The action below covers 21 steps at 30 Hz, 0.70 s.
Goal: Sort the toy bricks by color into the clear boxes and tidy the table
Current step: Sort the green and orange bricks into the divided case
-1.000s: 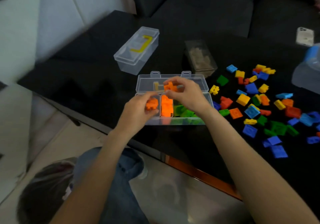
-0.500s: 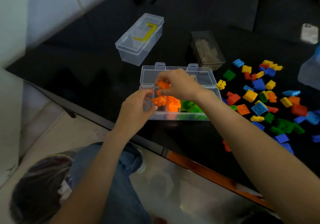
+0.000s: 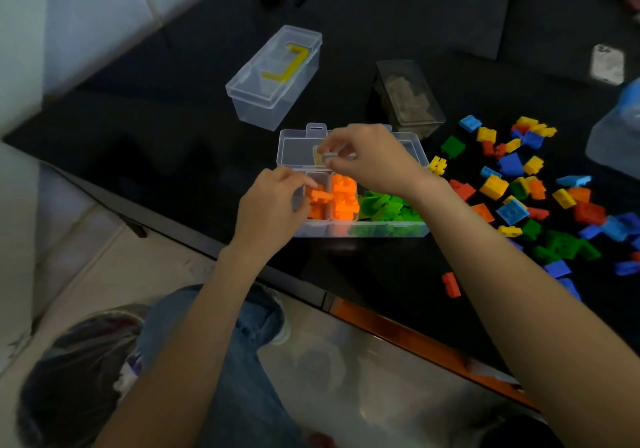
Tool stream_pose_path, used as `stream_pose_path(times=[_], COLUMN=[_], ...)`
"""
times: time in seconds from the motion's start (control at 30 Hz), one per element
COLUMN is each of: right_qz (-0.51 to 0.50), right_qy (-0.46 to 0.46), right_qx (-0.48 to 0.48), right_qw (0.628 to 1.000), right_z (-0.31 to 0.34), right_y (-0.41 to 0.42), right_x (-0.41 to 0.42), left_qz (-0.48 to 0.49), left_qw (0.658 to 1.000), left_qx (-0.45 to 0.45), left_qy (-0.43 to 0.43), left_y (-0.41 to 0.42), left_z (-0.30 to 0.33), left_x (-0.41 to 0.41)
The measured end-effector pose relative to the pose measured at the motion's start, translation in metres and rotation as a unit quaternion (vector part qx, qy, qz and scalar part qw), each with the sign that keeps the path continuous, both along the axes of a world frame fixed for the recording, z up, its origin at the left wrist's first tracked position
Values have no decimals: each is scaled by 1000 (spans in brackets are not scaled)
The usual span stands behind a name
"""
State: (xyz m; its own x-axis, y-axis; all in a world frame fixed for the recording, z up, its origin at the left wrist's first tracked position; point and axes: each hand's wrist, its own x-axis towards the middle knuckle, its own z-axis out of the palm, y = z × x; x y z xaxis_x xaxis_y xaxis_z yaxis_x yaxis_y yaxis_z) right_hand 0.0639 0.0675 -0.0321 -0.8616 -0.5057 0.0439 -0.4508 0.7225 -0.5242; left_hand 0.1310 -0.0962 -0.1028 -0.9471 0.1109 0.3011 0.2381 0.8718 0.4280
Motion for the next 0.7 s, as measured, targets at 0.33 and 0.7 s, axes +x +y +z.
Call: stream_pose_path(times=[0.33, 0.7], right_qz=[-19, -300], right_qy=[3, 86], right_qx=[1, -118], right_qw=[1000, 943], right_z=[-7, -62], right_y=[19, 169], right_x=[18, 149], left_qz=[-22, -178], left_qw=[999, 968], left_qx=[30, 175], left_qy=[11, 28], left_y=[-10, 116], left_z=[13, 4], left_x=[-1, 71])
